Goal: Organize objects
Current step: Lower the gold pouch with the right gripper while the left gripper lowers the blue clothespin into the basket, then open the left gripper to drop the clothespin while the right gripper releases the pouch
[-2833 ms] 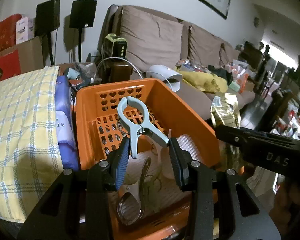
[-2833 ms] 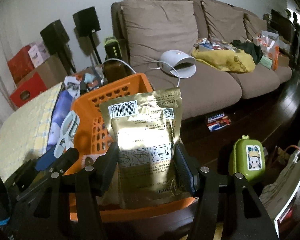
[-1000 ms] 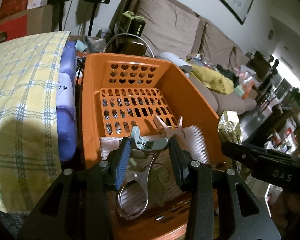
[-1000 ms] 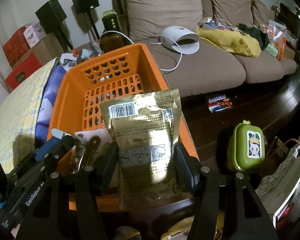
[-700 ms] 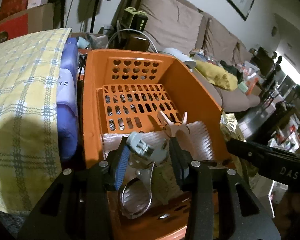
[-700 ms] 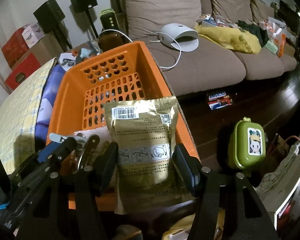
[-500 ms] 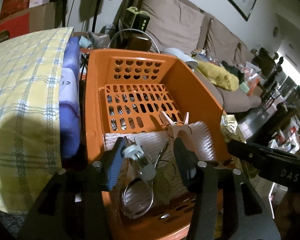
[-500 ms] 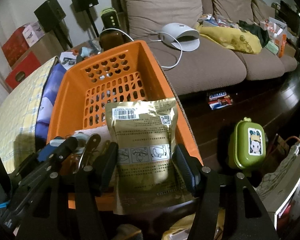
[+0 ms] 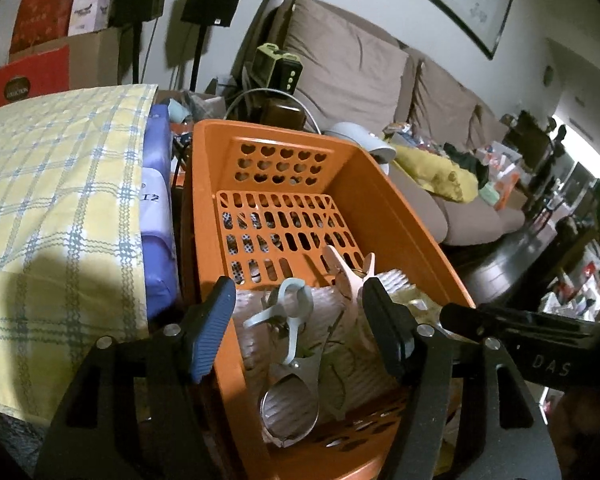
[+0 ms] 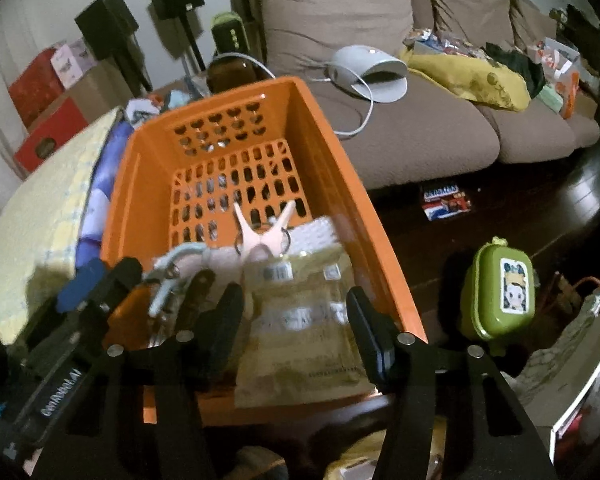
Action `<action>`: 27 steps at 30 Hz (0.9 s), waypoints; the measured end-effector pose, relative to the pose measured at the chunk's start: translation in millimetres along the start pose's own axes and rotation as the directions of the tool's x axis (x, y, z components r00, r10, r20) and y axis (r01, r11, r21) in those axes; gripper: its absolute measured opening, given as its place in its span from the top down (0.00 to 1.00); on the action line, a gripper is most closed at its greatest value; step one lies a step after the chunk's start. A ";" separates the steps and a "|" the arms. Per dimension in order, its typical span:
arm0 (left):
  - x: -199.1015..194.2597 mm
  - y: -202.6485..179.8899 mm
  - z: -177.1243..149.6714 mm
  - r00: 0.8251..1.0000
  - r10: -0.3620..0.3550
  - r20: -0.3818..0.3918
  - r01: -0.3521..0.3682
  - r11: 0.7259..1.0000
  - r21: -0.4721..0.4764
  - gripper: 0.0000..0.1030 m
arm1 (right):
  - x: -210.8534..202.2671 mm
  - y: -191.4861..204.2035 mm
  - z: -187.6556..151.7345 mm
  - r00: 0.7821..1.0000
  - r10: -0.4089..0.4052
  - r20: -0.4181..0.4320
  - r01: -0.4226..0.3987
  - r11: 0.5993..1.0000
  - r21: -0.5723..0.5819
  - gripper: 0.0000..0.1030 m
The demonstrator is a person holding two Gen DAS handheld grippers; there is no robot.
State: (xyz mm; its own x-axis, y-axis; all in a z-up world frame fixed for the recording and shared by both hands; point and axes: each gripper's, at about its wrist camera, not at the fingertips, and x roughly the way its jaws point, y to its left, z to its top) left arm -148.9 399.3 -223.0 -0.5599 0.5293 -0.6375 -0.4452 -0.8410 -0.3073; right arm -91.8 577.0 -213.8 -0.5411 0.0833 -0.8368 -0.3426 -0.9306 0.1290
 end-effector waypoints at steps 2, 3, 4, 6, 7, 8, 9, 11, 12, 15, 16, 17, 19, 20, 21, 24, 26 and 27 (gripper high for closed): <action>1.0 -0.6 -0.2 1.000 0.001 -0.005 0.000 1.000 0.002 0.39 | -0.1 -0.1 0.1 1.000 0.011 0.000 -0.011 1.000 0.004 0.46; 1.8 -1.3 -0.4 1.000 0.004 -0.008 -0.004 1.000 0.007 0.39 | -0.5 1.3 -0.5 1.000 0.016 0.002 -0.016 1.000 0.006 0.46; 2.1 -1.7 -0.7 1.000 0.006 -0.009 -0.006 1.000 0.008 0.39 | -0.9 1.5 -0.6 1.000 0.020 0.002 -0.020 1.000 0.006 0.46; 2.4 -1.2 -1.3 1.000 0.003 -0.014 -0.003 1.000 0.006 0.39 | -0.6 2.3 -0.8 1.000 0.020 0.001 -0.020 1.000 0.004 0.46; 2.5 -1.1 -1.3 1.000 0.003 -0.014 -0.003 1.000 0.007 0.39 | -0.5 2.5 -0.9 1.000 0.020 0.000 -0.020 1.000 0.003 0.46; 2.6 -1.1 -1.2 1.000 0.003 -0.014 -0.003 1.000 0.007 0.39 | -0.6 3.0 -0.9 1.000 0.021 0.000 -0.021 1.000 0.003 0.46; 2.7 -1.2 -1.2 1.000 0.004 -0.013 -0.004 1.000 0.007 0.39 | -0.8 2.8 -0.6 1.000 0.022 0.000 -0.022 1.000 0.003 0.46; 2.6 -1.0 -1.3 1.000 0.004 -0.013 -0.004 1.000 0.006 0.39 | -0.9 2.7 -0.4 1.000 0.023 0.001 -0.023 1.000 0.004 0.46; 2.5 -0.9 -1.0 1.000 0.004 -0.012 -0.004 1.000 0.006 0.39 | -0.9 2.6 -0.4 1.000 0.022 0.000 -0.022 1.000 0.004 0.46; 1.7 0.2 0.4 1.000 0.004 -0.006 -0.004 1.000 0.003 0.39 | -1.2 2.3 -0.5 1.000 0.024 0.002 -0.024 1.000 0.002 0.46; 1.0 0.8 0.7 1.000 0.003 -0.003 -0.003 1.000 0.001 0.39 | -1.7 1.9 -0.3 1.000 0.024 0.004 -0.024 1.000 0.004 0.46; 0.4 1.2 1.1 1.000 0.002 0.000 -0.002 1.000 0.000 0.39 | -2.7 2.5 0.5 1.000 0.027 0.008 -0.027 1.000 0.005 0.46; -0.1 2.1 2.2 1.000 0.004 0.006 -0.004 1.000 -0.002 0.39 | -3.8 3.2 1.0 0.999 0.034 0.013 -0.034 0.999 0.004 0.46; 0.4 2.3 2.5 1.000 0.005 0.006 -0.005 1.000 -0.002 0.39 | -3.8 3.6 1.3 0.999 0.037 0.013 -0.037 0.999 0.003 0.46; 0.8 2.6 2.5 1.000 0.007 0.004 -0.007 1.000 -0.001 0.39 | -3.4 4.2 1.3 0.999 0.037 0.010 -0.037 0.999 0.001 0.46; 0.7 3.2 2.2 1.000 0.007 0.003 -0.007 1.000 -0.003 0.39 | -1.9 6.2 1.9 1.000 0.031 0.004 -0.030 1.000 -0.005 0.46; 0.8 3.1 2.2 1.000 0.009 0.009 -0.009 1.000 -0.001 0.39 | -3.4 5.0 1.5 0.999 0.034 0.010 -0.034 0.999 0.001 0.46; -0.4 2.9 1.5 1.000 0.010 0.012 -0.009 1.000 -0.001 0.39 | -5.0 3.2 2.1 0.999 0.044 0.018 -0.044 0.999 0.010 0.46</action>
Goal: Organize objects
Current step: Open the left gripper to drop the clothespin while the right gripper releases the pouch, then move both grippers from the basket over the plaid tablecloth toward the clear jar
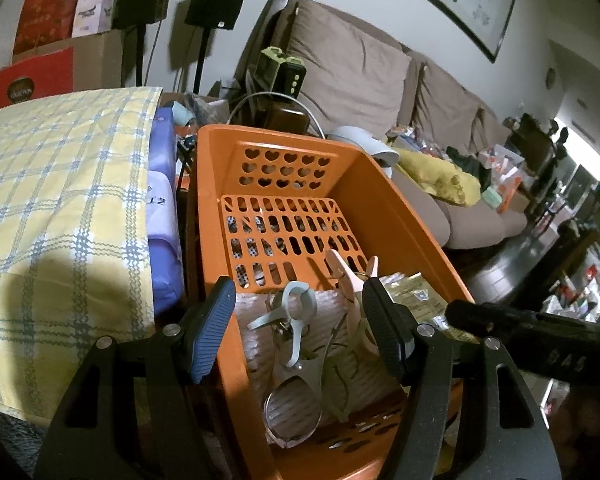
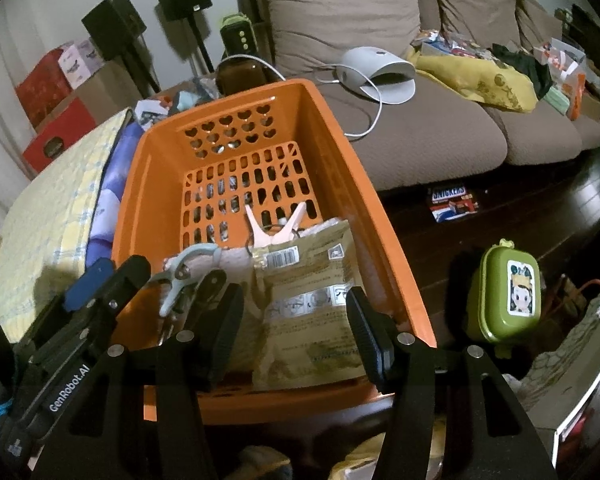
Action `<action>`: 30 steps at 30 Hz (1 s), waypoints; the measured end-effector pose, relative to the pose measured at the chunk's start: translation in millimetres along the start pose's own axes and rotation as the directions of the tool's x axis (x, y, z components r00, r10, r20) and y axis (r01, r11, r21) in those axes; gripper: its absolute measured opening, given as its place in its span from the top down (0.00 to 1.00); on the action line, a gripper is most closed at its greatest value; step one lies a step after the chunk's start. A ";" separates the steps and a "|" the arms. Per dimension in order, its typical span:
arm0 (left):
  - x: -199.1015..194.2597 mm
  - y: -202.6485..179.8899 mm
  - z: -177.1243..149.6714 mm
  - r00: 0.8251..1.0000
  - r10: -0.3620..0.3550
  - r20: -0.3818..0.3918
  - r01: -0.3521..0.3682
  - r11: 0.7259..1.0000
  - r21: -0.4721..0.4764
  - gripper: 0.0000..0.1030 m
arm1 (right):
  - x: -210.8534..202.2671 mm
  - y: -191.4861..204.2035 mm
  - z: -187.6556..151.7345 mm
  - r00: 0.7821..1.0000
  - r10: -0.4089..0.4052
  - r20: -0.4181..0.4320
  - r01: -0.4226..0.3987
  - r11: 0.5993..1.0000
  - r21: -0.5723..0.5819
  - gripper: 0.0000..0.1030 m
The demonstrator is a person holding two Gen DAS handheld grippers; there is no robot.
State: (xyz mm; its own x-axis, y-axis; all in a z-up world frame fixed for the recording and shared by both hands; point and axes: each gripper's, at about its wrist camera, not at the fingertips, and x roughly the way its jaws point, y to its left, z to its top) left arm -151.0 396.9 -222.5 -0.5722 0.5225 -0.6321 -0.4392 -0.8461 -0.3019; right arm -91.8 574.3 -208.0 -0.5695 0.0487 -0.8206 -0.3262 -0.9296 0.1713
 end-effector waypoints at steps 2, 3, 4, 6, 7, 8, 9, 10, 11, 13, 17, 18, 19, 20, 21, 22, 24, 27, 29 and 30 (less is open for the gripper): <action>-0.5 -0.3 -0.3 1.000 0.000 0.001 0.000 1.000 0.000 0.39 | -3.6 -4.3 0.4 1.000 0.014 0.017 -0.014 1.000 0.026 0.46; 0.0 -0.1 -0.2 1.000 0.000 -0.001 0.000 1.000 -0.003 0.39 | -4.2 -6.0 0.5 1.000 0.017 0.021 -0.018 0.999 0.037 0.46; 0.1 0.4 0.0 1.000 -0.001 -0.002 0.001 1.000 -0.006 0.39 | -4.0 -7.6 0.7 1.000 0.017 0.020 -0.018 0.999 0.047 0.46; -0.2 1.6 0.7 1.000 0.000 -0.001 0.000 1.000 -0.012 0.39 | 0.7 -11.2 -0.4 1.000 -0.003 -0.004 0.003 0.998 0.060 0.46; -0.9 2.5 1.3 1.000 0.000 0.003 0.000 1.000 -0.016 0.39 | 2.7 -12.4 -1.2 1.000 -0.009 -0.014 0.010 0.998 0.062 0.46; -1.3 3.8 1.9 1.000 -0.001 0.005 0.001 1.000 -0.019 0.39 | 4.3 -14.0 -1.6 1.000 -0.013 -0.022 0.014 0.998 0.067 0.46; -1.9 4.9 2.5 1.000 -0.001 0.007 0.001 1.000 -0.023 0.39 | 3.6 -15.6 -1.5 1.000 -0.012 -0.018 0.013 0.997 0.073 0.46; -2.2 5.5 2.9 1.000 -0.001 0.008 0.001 1.000 -0.025 0.39 | 2.6 -15.6 -1.9 1.000 -0.010 -0.013 0.011 0.997 0.078 0.47; -2.7 6.1 3.4 1.000 0.000 0.011 0.001 1.000 -0.028 0.39 | 1.3 -16.5 -1.7 1.000 -0.004 -0.007 0.004 0.996 0.084 0.49; -3.2 7.0 4.0 1.000 0.000 0.012 0.000 1.000 -0.030 0.39 | 1.5 -16.9 -1.9 1.000 0.022 -0.008 -0.021 0.995 0.093 0.67; -4.1 6.9 3.9 1.000 0.001 0.020 -0.001 1.000 -0.031 0.39 | 8.6 -12.4 -4.1 0.998 0.041 -0.042 -0.038 0.996 0.076 0.80; -4.6 6.3 3.9 1.000 0.001 0.024 0.000 1.000 -0.029 0.39 | 9.0 -10.9 -4.4 0.998 0.040 -0.044 -0.037 0.997 0.070 0.81; -4.9 5.9 4.0 1.000 0.001 0.027 -0.001 1.000 -0.027 0.39 | 9.0 -10.5 -4.6 0.998 0.041 -0.043 -0.038 0.997 0.070 0.81; -5.3 5.6 4.1 1.000 0.002 0.030 -0.001 1.000 -0.025 0.39 | 9.0 -10.5 -4.5 0.998 0.043 -0.042 -0.040 0.997 0.070 0.81; -6.3 5.4 3.6 0.999 0.004 0.033 -0.003 1.000 -0.021 0.39 | 8.9 -10.5 -4.4 0.998 0.042 -0.043 -0.039 0.997 0.069 0.81; -7.2 4.9 3.3 0.999 0.007 0.037 -0.007 1.000 -0.017 0.39 | 9.0 -10.6 -4.4 0.998 0.040 -0.043 -0.037 0.997 0.068 0.80; -9.4 4.8 3.9 0.999 0.010 0.041 -0.010 1.000 -0.011 0.39 | 7.7 -11.0 -4.4 0.999 0.035 -0.038 -0.032 0.997 0.069 0.78; -16.1 5.1 9.7 0.998 0.019 0.057 -0.019 1.000 0.008 0.39 | 3.9 -12.9 -3.0 0.999 0.039 -0.020 -0.038 0.996 0.084 0.77; -28.3 10.9 19.5 0.996 0.038 0.077 -0.038 0.999 0.004 0.39 | 2.1 -14.4 -2.1 0.999 0.051 -0.015 -0.049 0.994 0.099 0.72; -34.5 15.5 24.4 0.995 0.040 0.092 -0.040 0.999 -0.004 0.39 | 1.3 -14.5 -2.0 0.998 0.057 -0.011 -0.056 0.993 0.104 0.71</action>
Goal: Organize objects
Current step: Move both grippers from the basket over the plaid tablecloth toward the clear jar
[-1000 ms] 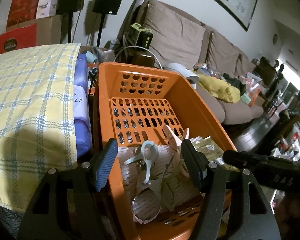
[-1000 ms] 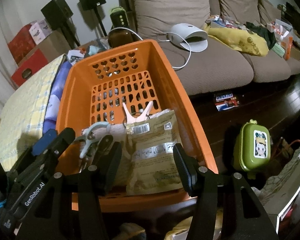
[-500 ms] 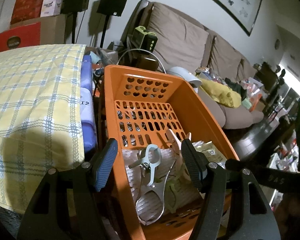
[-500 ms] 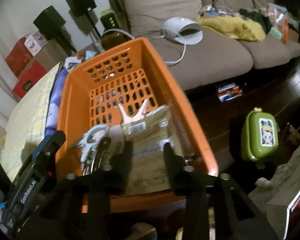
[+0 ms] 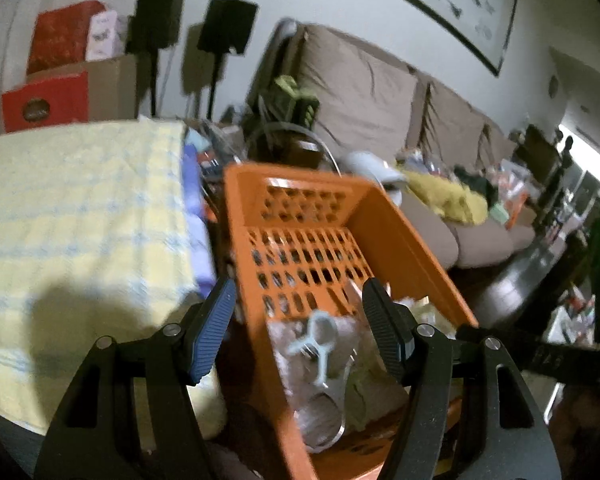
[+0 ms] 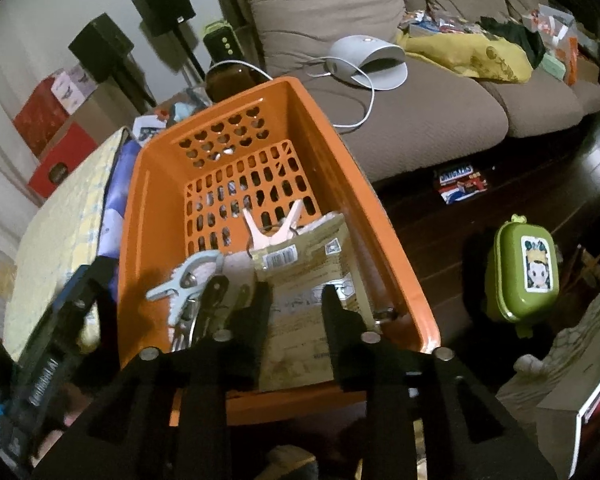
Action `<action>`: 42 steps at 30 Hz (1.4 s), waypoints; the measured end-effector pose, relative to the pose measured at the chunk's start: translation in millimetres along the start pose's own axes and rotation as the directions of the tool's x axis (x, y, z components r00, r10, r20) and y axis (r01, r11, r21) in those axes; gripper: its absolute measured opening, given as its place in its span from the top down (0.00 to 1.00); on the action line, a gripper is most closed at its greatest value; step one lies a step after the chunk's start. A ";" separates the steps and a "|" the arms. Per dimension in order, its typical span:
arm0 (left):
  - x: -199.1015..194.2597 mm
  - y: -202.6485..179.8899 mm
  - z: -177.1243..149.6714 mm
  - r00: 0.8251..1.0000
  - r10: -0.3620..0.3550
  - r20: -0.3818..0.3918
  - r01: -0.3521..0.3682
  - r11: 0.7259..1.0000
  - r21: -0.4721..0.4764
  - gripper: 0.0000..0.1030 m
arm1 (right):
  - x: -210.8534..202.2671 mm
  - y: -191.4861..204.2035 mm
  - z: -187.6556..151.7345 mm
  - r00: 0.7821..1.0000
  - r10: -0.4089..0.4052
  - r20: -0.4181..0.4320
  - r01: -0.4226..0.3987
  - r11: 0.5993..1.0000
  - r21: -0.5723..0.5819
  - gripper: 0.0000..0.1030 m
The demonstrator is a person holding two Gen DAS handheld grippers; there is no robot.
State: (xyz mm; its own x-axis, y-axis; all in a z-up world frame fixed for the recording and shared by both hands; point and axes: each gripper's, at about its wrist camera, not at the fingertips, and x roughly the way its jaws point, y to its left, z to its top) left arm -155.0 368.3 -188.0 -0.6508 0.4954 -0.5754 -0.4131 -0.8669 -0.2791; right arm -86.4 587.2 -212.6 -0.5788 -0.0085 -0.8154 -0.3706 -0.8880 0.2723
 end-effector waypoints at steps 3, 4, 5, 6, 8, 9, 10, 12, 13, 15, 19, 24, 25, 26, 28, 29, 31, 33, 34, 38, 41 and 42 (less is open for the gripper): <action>-23.6 19.3 21.0 0.999 0.026 0.044 -0.026 1.000 -0.010 0.39 | -2.3 1.5 1.1 1.000 0.006 0.009 -0.006 1.000 0.003 0.68; -29.5 25.4 26.7 0.998 0.035 0.057 -0.035 0.999 -0.013 0.39 | -2.9 2.1 1.2 1.000 0.008 0.011 -0.008 1.000 0.003 0.67; -37.3 33.0 32.9 0.997 0.044 0.069 -0.043 0.999 -0.018 0.39 | -3.4 2.3 1.4 1.000 0.010 0.013 -0.010 1.000 0.002 0.67; -45.9 42.5 40.3 0.996 0.049 0.080 -0.046 0.998 -0.030 0.39 | -3.5 2.9 1.5 1.000 0.010 0.013 -0.010 1.000 0.001 0.67; -58.5 59.4 52.7 0.994 0.057 0.092 -0.052 0.997 -0.052 0.39 | -3.5 3.3 1.5 1.000 0.007 0.013 -0.007 1.000 0.000 0.67; -66.0 68.8 60.7 0.994 0.065 0.091 -0.060 0.996 -0.059 0.39 | -3.4 3.8 1.4 1.000 0.005 0.013 -0.005 1.000 -0.002 0.66; -70.4 76.1 65.2 0.994 0.073 0.085 -0.068 0.996 -0.057 0.39 | -3.1 4.2 1.4 1.000 0.004 0.014 -0.004 1.000 -0.003 0.64; -78.4 86.9 74.6 0.994 0.102 0.049 -0.101 0.995 -0.023 0.39 | -3.2 4.1 1.4 1.000 0.006 0.016 -0.006 1.000 0.001 0.63; -84.7 92.3 77.9 0.993 0.118 0.031 -0.118 0.993 -0.002 0.39 | -3.1 3.9 1.3 1.000 0.006 0.017 -0.006 1.000 0.003 0.62; -103.5 107.5 82.0 0.989 0.144 0.017 -0.144 0.989 0.021 0.39 | -2.9 4.3 1.6 1.000 0.002 0.019 -0.002 1.000 0.009 0.61; -140.7 140.4 82.7 0.977 0.212 0.030 -0.213 0.976 0.037 0.39 | -1.3 12.9 0.9 1.000 -0.014 0.024 0.014 1.000 -0.013 0.59; -171.0 193.5 89.6 0.922 0.386 0.005 -0.386 0.922 -0.012 0.39 | -1.4 25.3 0.3 0.999 0.026 0.031 -0.026 0.999 -0.023 0.57; -177.5 204.9 89.5 0.912 0.409 -0.009 -0.409 0.912 -0.029 0.39 | -1.6 27.3 1.0 0.999 0.043 0.030 -0.043 0.999 -0.015 0.57; -184.0 215.3 90.2 0.906 0.423 -0.019 -0.423 0.905 -0.048 0.39 | -3.5 31.1 1.3 0.997 0.065 0.031 -0.065 0.998 -0.004 0.57; -203.9 235.1 90.5 0.892 0.451 -0.016 -0.451 0.888 -0.090 0.39 | -9.3 46.3 0.6 0.995 0.087 0.043 -0.086 0.996 -0.016 0.57; -213.2 243.2 90.4 0.883 0.469 -0.005 -0.467 0.877 -0.111 0.39 | -11.9 58.1 0.3 0.995 0.093 0.048 -0.091 0.995 -0.043 0.57; -230.4 262.7 90.9 0.866 0.500 0.015 -0.492 0.857 -0.151 0.39 | -17.4 82.7 -4.3 0.992 0.109 0.060 -0.103 0.990 -0.095 0.55; -241.7 280.6 93.5 0.858 0.514 0.007 -0.505 0.844 -0.180 0.39 | -22.1 115.5 -16.8 0.985 0.148 0.089 -0.131 0.976 -0.171 0.51; -248.0 291.1 95.1 0.854 0.520 0.001 -0.510 0.838 -0.195 0.39 | -21.1 124.7 -21.0 0.984 0.156 0.091 -0.137 0.972 -0.191 0.51; -268.3 321.7 96.1 0.824 0.566 0.013 -0.547 0.803 -0.236 0.39 | -3.4 185.8 -26.9 0.974 0.224 0.005 -0.216 0.944 -0.251 0.50; -272.9 343.1 92.4 0.819 0.573 -0.001 -0.554 0.792 -0.258 0.39 | 1.0 240.9 -23.5 0.963 0.268 -0.025 -0.261 0.910 -0.323 0.50; -273.8 350.9 90.3 0.817 0.576 -0.009 -0.557 0.786 -0.266 0.39 | 0.2 266.2 -21.4 0.958 0.287 -0.028 -0.277 0.890 -0.363 0.50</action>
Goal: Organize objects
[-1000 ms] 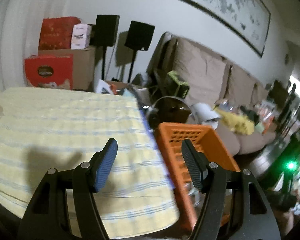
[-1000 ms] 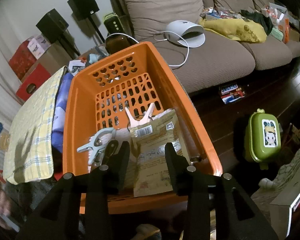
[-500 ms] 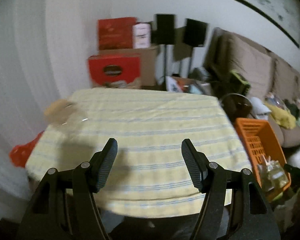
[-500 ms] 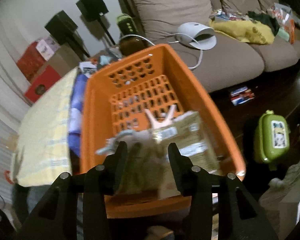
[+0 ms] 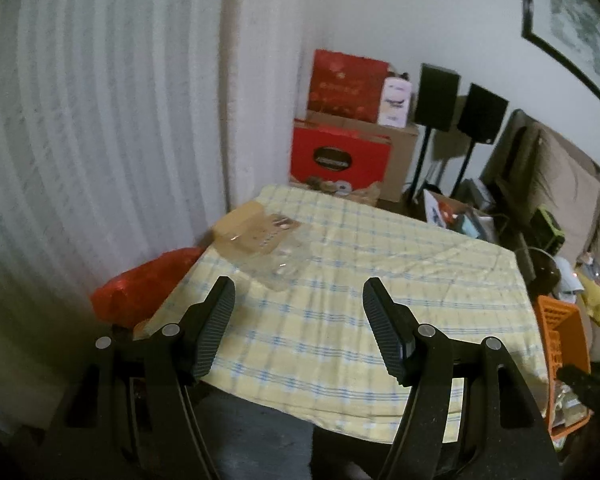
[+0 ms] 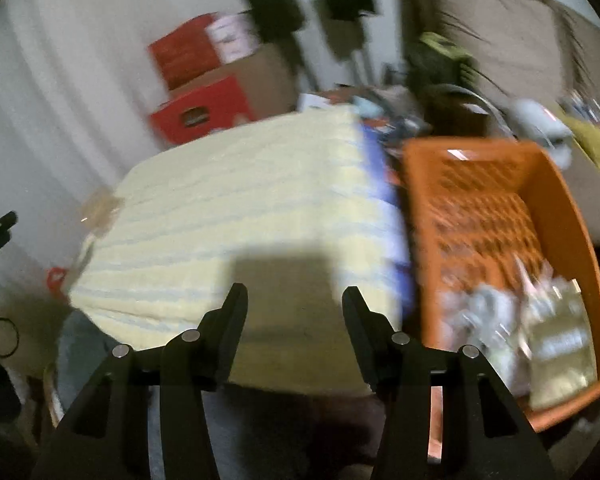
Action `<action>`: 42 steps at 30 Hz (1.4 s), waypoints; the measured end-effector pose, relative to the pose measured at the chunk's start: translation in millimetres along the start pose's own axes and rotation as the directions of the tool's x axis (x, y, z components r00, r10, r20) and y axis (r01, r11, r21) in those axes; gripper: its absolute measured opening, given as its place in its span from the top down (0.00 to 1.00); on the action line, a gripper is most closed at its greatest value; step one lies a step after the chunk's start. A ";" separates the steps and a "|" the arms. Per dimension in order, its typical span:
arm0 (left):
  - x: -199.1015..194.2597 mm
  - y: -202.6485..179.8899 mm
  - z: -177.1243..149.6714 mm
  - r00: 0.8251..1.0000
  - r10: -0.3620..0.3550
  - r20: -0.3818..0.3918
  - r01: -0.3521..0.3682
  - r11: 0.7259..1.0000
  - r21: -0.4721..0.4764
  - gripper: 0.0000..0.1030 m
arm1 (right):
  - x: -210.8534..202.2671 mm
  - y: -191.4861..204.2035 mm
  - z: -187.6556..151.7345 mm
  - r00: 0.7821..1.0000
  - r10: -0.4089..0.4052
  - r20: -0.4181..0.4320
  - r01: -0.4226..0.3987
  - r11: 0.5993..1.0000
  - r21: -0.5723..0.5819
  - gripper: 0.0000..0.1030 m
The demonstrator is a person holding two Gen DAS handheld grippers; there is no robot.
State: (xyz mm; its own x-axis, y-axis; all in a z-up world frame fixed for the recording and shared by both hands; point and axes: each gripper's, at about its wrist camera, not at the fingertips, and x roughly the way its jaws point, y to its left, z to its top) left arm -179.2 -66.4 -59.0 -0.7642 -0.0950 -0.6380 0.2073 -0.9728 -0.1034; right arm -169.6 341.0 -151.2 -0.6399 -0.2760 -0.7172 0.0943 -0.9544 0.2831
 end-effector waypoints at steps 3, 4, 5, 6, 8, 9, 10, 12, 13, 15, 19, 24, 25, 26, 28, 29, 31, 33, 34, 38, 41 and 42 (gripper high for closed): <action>12.0 19.3 0.5 1.000 0.018 -0.024 -0.019 0.999 -0.027 0.39 | 15.0 42.9 19.8 0.999 0.043 0.002 -0.043 0.996 -0.076 0.50; 17.0 26.1 1.1 0.999 0.018 -0.038 -0.019 0.999 -0.037 0.39 | 20.2 54.8 25.2 0.999 0.045 -0.003 -0.045 0.994 -0.101 0.50; 21.8 32.7 1.8 0.999 0.013 -0.050 -0.015 0.999 -0.049 0.39 | 29.1 74.7 33.4 1.000 0.030 -0.009 -0.031 0.989 -0.145 0.50; 25.5 39.8 1.4 0.998 0.008 -0.058 -0.012 0.998 -0.067 0.39 | 35.3 87.5 37.6 1.000 0.025 -0.014 -0.027 0.985 -0.171 0.50; 34.0 56.3 -1.7 0.998 0.006 -0.070 -0.014 0.994 -0.111 0.39 | 47.8 117.3 50.7 0.998 0.057 -0.029 -0.062 0.974 -0.219 0.50; 41.7 66.3 -4.1 0.997 0.002 -0.081 -0.013 0.991 -0.134 0.39 | 52.4 128.9 56.9 0.997 0.074 -0.033 -0.080 0.969 -0.235 0.50; 46.1 72.2 -6.4 0.996 -0.004 -0.090 -0.009 0.990 -0.144 0.39 | 59.0 145.8 65.8 0.995 0.092 -0.036 -0.099 0.960 -0.262 0.50; 61.4 83.0 -9.4 0.993 -0.031 -0.114 0.013 0.988 -0.156 0.39 | 72.9 171.2 80.6 0.994 0.101 -0.041 -0.109 0.944 -0.311 0.50; 68.5 89.6 -6.5 0.991 -0.057 -0.121 0.038 0.988 -0.151 0.39 | 79.6 182.9 86.3 0.994 0.102 -0.047 -0.112 0.937 -0.331 0.50; 80.0 108.1 9.8 0.992 -0.071 -0.109 0.052 0.984 -0.170 0.39 | 98.5 211.7 96.8 0.990 0.119 -0.072 -0.137 0.924 -0.356 0.50; 127.2 137.0 59.3 0.986 -0.106 -0.126 0.078 0.974 -0.213 0.38 | 129.1 239.2 95.8 0.968 0.218 -0.124 -0.245 0.931 -0.270 0.50; 204.4 137.8 89.3 0.964 -0.188 -0.187 0.157 0.973 -0.168 0.38 | 186.6 270.6 97.0 0.898 0.402 -0.181 -0.420 0.904 -0.075 0.48; 218.9 137.7 91.7 0.951 -0.234 -0.202 0.200 0.964 -0.177 0.38 | 194.5 277.7 98.9 0.887 0.424 -0.181 -0.440 0.896 -0.058 0.48; 231.9 136.5 92.9 0.939 -0.258 -0.226 0.219 0.959 -0.182 0.38 | 203.5 286.2 101.1 0.879 0.439 -0.183 -0.454 0.890 -0.045 0.48; 252.6 128.0 94.2 0.935 -0.224 -0.274 0.193 0.972 -0.134 0.38 | 219.4 304.1 105.3 0.879 0.436 -0.195 -0.451 0.892 -0.041 0.48; 254.1 122.8 93.9 0.949 -0.169 -0.266 0.150 0.985 -0.090 0.38 | 227.3 309.9 106.8 0.886 0.421 -0.195 -0.437 0.899 -0.040 0.48; 250.9 111.4 92.8 0.969 -0.113 -0.220 0.115 0.993 -0.004 0.35 | 239.7 314.2 107.3 0.909 0.370 -0.193 -0.384 0.923 -0.036 0.48; 253.4 102.3 90.7 0.958 -0.165 -0.235 0.171 0.985 0.009 0.23 | 249.5 317.2 104.6 0.936 0.310 -0.165 -0.319 0.947 -0.029 0.48; 255.2 97.8 89.7 0.952 -0.184 -0.245 0.192 0.981 0.010 0.23 | 253.7 318.2 102.1 0.937 0.304 -0.175 -0.312 0.950 -0.019 0.48; 253.1 82.4 85.3 0.924 -0.235 -0.301 0.252 0.968 0.018 0.23 | 261.9 321.8 94.9 0.928 0.318 -0.193 -0.322 0.947 0.014 0.48; 246.8 71.9 76.5 0.877 -0.299 -0.376 0.323 0.946 0.001 0.20 | 258.5 317.6 91.9 0.923 0.324 -0.210 -0.329 0.944 0.010 0.48; 241.1 66.5 72.5 0.864 -0.311 -0.396 0.339 0.941 -0.001 0.20 | 255.0 314.6 89.7 0.922 0.318 -0.223 -0.328 0.945 -0.008 0.48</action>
State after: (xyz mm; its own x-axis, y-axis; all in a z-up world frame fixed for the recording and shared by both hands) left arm -393.9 -169.4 -164.3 -0.4826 0.3046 -0.8212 -0.0629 -0.9472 -0.3143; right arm -371.5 -19.5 -187.9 -0.3897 -0.5831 -0.7128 0.3050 -0.8120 0.4975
